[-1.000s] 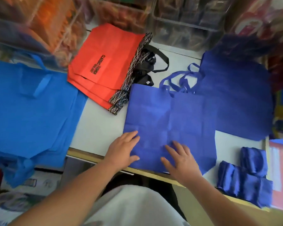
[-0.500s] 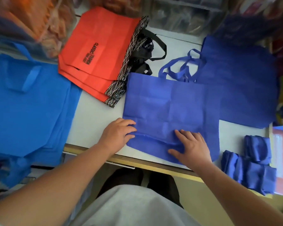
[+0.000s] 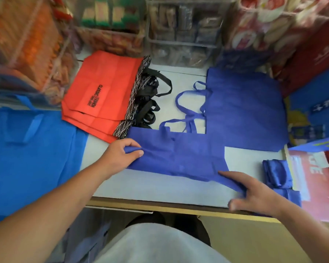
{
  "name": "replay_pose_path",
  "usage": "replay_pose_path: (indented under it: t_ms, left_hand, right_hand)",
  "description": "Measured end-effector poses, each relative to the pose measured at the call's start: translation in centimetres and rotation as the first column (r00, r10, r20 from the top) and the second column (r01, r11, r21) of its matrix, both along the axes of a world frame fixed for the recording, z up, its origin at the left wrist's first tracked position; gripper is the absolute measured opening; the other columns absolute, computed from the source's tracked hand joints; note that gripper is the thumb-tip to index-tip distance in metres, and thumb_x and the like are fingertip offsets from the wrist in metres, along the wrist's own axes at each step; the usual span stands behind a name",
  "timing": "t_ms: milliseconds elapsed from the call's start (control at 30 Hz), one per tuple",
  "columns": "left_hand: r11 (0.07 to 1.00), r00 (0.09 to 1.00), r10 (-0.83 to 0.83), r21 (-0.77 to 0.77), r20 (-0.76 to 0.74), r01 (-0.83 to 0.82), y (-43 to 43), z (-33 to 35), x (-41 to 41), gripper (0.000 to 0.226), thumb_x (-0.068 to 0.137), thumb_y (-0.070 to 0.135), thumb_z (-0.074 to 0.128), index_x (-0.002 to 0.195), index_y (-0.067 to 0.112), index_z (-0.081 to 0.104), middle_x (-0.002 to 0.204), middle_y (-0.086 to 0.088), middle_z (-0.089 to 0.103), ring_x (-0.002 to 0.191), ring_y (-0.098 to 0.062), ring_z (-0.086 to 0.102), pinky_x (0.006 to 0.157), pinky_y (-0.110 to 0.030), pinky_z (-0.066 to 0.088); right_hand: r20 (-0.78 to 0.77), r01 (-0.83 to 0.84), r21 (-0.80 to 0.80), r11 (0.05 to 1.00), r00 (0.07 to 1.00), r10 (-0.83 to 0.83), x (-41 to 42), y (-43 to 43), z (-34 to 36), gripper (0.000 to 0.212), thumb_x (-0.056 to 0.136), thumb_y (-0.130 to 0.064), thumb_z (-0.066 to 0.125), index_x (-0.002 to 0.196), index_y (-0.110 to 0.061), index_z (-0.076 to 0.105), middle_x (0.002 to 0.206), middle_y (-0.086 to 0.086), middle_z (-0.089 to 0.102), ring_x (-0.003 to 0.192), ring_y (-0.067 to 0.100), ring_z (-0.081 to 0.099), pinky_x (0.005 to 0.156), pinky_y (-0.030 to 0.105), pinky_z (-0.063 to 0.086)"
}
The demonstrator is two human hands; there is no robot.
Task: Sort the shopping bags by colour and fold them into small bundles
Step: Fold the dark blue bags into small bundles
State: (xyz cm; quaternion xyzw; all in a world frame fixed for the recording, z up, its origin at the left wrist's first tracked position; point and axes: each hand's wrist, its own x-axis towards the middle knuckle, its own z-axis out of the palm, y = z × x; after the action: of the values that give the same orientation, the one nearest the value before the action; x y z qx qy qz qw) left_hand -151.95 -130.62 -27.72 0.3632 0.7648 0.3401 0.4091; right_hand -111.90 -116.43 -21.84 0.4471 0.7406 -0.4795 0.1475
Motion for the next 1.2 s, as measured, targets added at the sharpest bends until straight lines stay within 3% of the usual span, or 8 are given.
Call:
replay_pose_path:
  t_ms: [100,233,333,467,667,900,1033,1200]
  left_hand:
    - [0.981,0.982,0.181,-0.085,0.060,-0.176,0.9,-0.3,0.7,0.016,0.088,0.028,0.079,0.101,0.022,0.072,0.103,0.009,0.071,0.099,-0.006,0.066,0.087,-0.019,0.049]
    - [0.904,0.905,0.425,-0.056,0.011,-0.424,2.0,1.3,2.0,0.025,0.101,0.041,0.058,0.090,0.019,0.064,0.084,0.007,0.063,0.075,-0.008,0.058,0.066,-0.015,0.046]
    - [0.953,0.924,0.296,0.138,-0.243,-0.269,1.8,2.3,2.5,0.032,0.106,0.037,0.050,0.084,0.016,0.061,0.086,0.005,0.059,0.081,-0.010,0.054,0.076,-0.031,0.044]
    - [0.933,0.782,-0.051,0.250,-0.621,0.259,1.2,0.9,3.8,0.025,0.097,0.027,0.059,0.110,0.011,0.072,0.129,-0.006,0.063,0.123,-0.022,0.053,0.107,-0.040,0.043]
    - [0.692,0.570,-0.719,-0.490,-0.398,0.530,0.9,-2.4,7.1,0.058,0.105,0.056,0.032,0.160,0.036,0.025,0.172,0.002,0.001,0.158,-0.021,-0.002,0.128,-0.047,-0.001]
    - [0.597,0.468,-0.800,-0.585,-0.375,0.549,2.2,-4.9,6.9,0.079,0.092,0.074,0.043,0.159,0.046,0.014,0.171,0.008,-0.008,0.156,-0.028,0.001,0.123,-0.047,0.017]
    - [0.648,0.498,-0.761,-0.499,-0.416,0.575,1.8,-5.5,5.7,0.090,0.082,0.067,0.066,0.158,0.040,0.028,0.170,0.015,-0.001,0.157,-0.017,0.006,0.123,-0.040,0.023]
    - [0.718,0.626,-0.695,-0.362,-0.352,0.594,0.3,-6.5,2.8,0.071,0.086,0.037,0.077,0.150,0.037,0.046,0.166,0.025,0.009,0.153,0.003,0.009,0.120,-0.027,0.030]
  right_hand:
    - [-0.024,0.130,0.142,0.981,0.992,-0.128,-0.2,-0.6,-1.2,0.018,0.087,-0.040,0.077,0.103,-0.034,0.074,0.085,-0.027,0.068,0.078,-0.003,0.061,0.072,0.009,0.045]
    - [-0.009,0.330,0.176,0.928,0.943,-0.334,-2.4,0.8,-3.9,0.034,0.097,-0.040,0.064,0.084,-0.009,0.068,0.059,-0.004,0.047,0.059,0.019,0.041,0.056,0.032,0.035]
    - [0.012,0.313,0.228,0.922,0.946,-0.324,-4.0,2.2,-5.8,0.020,0.096,-0.039,0.066,0.089,-0.021,0.072,0.091,0.002,0.068,0.080,0.022,0.063,0.069,0.031,0.047]
    - [0.077,0.285,0.309,0.907,0.944,-0.322,-4.9,3.9,-8.7,0.032,0.097,-0.038,0.064,0.119,-0.016,0.072,0.147,0.000,0.052,0.123,0.028,0.057,0.091,0.032,0.044]
    - [0.079,0.365,0.403,0.840,0.900,-0.429,-5.0,4.8,-11.1,0.037,0.092,-0.034,0.072,0.121,-0.014,0.061,0.127,0.006,0.058,0.110,0.031,0.055,0.087,0.038,0.047]
    - [0.170,-0.095,0.679,0.728,0.985,-0.029,-7.0,-0.5,-11.2,0.059,0.091,-0.034,0.063,0.147,-0.017,0.053,0.162,0.019,0.033,0.150,0.043,0.027,0.118,0.056,0.027]
    - [0.215,-0.179,0.328,0.927,0.970,0.111,-8.9,-4.7,-11.7,0.062,0.100,-0.068,0.029,0.156,-0.041,0.033,0.171,-0.012,0.003,0.158,0.018,-0.006,0.128,0.045,0.003]
    - [0.086,-0.035,0.159,0.987,0.996,0.021,-8.4,-3.9,-11.6,0.060,0.098,-0.068,0.034,0.154,-0.045,0.037,0.167,-0.025,-0.001,0.154,0.003,-0.013,0.128,0.038,-0.005]
